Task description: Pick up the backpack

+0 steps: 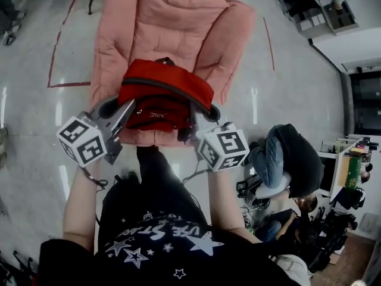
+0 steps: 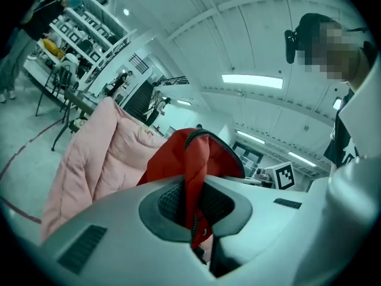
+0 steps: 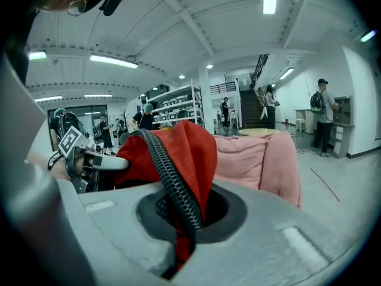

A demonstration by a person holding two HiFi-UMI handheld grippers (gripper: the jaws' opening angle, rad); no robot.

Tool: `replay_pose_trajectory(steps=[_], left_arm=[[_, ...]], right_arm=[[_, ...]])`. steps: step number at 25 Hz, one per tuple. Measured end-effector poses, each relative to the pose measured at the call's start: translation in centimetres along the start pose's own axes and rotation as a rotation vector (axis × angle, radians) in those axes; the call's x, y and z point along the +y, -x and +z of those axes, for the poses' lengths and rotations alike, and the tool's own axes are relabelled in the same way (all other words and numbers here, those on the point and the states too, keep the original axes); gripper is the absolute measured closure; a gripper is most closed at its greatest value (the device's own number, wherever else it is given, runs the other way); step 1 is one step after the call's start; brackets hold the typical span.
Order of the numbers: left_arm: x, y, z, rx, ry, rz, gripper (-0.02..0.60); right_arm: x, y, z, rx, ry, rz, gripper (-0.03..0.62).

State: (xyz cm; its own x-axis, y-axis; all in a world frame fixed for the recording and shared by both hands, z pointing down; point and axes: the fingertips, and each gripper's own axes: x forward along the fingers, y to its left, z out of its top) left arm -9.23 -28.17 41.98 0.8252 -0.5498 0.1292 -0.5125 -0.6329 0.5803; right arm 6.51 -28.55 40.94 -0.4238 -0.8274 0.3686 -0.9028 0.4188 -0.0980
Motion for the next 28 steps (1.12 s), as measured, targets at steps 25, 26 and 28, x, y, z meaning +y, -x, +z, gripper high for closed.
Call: replay_pose_trajectory(steps=[25, 26, 28], left_arm=[[-13.4, 14.0, -2.2, -0.024, -0.040, -0.096, 0.549], [-13.8, 14.2, -2.7, -0.022, -0.040, -0.095, 0.549], [-14.8, 14.6, -3.5, -0.022, -0.037, -0.089, 0.549]], right_arm=[[12.2, 15.6, -1.0, -0.040, -0.105, 0.027, 0.587], [12.2, 16.0, -1.4, -0.036, -0.103, 0.033, 0.586], [12.3, 16.9, -1.9, -0.030, -0.099, 0.048, 0.586]])
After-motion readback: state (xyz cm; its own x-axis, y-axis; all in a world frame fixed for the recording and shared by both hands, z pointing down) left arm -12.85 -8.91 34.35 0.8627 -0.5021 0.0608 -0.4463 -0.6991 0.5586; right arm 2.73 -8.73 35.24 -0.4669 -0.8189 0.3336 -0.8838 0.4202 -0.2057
